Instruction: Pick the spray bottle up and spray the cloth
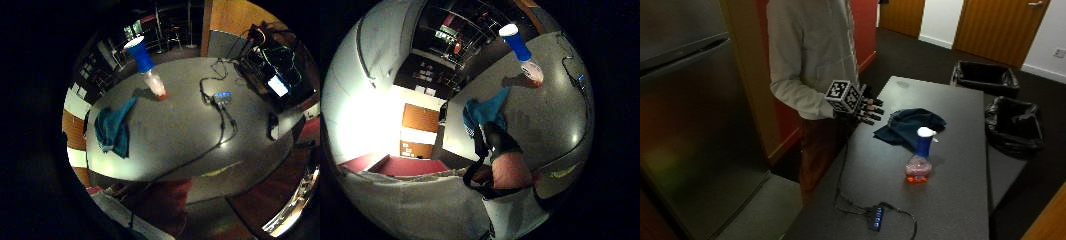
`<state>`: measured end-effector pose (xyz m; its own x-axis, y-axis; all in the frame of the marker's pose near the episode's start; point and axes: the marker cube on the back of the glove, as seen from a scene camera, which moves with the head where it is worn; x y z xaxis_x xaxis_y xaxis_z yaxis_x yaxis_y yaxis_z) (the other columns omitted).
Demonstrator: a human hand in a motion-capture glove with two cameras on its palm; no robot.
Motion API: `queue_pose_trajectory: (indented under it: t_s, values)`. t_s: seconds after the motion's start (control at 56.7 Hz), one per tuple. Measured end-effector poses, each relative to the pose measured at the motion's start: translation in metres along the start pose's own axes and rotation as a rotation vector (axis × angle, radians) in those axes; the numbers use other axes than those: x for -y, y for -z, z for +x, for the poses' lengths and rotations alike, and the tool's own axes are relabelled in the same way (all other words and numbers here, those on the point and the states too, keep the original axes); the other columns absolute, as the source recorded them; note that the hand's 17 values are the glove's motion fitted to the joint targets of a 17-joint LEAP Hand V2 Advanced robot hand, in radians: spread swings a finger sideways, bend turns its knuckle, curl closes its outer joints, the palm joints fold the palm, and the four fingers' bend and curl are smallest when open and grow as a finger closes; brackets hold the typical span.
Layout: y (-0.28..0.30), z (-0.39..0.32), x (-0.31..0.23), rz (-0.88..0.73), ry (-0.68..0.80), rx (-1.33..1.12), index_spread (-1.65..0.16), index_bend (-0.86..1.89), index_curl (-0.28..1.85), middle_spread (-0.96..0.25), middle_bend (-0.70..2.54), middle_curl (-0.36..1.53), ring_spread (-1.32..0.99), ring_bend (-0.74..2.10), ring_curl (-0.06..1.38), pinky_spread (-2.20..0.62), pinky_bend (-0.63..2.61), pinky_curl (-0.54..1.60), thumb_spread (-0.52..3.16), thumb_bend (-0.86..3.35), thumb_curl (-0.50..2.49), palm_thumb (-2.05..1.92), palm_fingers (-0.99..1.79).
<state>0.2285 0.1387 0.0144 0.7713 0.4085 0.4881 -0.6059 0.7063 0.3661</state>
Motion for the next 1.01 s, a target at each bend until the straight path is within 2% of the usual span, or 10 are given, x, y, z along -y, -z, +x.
queue_pose_trajectory:
  t_s: [0.37,1.005]
  values:
    - [-0.014,0.005,0.040,0.112,-0.024,0.201,-0.34,0.10,0.16,0.00,0.23,0.34,0.01,0.46,0.32,0.19,0.49,0.37,0.99,-0.03,0.38,0.62,0.06]
    - [-0.060,0.010,0.089,0.305,-0.240,0.427,-0.29,0.11,0.16,-0.03,0.28,0.36,0.00,0.51,0.31,0.17,0.49,0.35,0.97,-0.03,0.39,0.65,0.11]
